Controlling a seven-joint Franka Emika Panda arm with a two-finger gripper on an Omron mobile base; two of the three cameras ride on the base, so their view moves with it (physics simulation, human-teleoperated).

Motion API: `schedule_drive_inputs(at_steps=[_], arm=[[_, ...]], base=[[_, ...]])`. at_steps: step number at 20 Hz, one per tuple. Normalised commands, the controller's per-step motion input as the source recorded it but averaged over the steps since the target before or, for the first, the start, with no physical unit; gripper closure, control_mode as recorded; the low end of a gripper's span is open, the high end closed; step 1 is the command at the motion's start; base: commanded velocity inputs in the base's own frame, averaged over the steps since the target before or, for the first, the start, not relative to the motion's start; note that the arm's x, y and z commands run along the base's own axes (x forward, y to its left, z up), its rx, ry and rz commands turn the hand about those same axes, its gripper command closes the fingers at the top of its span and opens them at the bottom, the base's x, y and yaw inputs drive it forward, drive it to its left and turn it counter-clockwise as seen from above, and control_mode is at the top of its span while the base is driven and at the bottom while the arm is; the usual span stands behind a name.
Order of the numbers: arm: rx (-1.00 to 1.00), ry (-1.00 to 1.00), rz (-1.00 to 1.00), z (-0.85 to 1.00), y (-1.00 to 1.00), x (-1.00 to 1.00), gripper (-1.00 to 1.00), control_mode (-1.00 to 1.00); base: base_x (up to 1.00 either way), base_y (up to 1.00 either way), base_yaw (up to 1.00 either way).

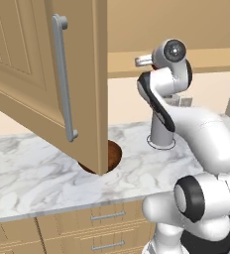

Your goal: Open the cabinet. Pick the orange and apple from the cabinet and place them into the bowl. Then close the cabinet.

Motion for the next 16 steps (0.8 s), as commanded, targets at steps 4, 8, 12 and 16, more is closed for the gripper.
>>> schedule_drive_inputs(at_steps=[4, 8, 12, 16], arm=[[0.0, 0.0, 0.18, 0.01, 0.41, -0.92, 1.0, -1.0], [0.0, 0.01, 0.21, -0.03, 0.47, -0.78, 1.0, -1.0], [0.0, 0.07, 0.24, -0.2, 0.59, -0.67, 1.0, -1.0], [0.0, 0.13, 0.21, -0.27, 0.61, -0.44, 1.0, -1.0]], base=[[0.0, 0.0, 0.0], [0.0, 0.0, 0.0], [0.0, 0.0, 0.0], [0.0, 0.0, 0.0]])
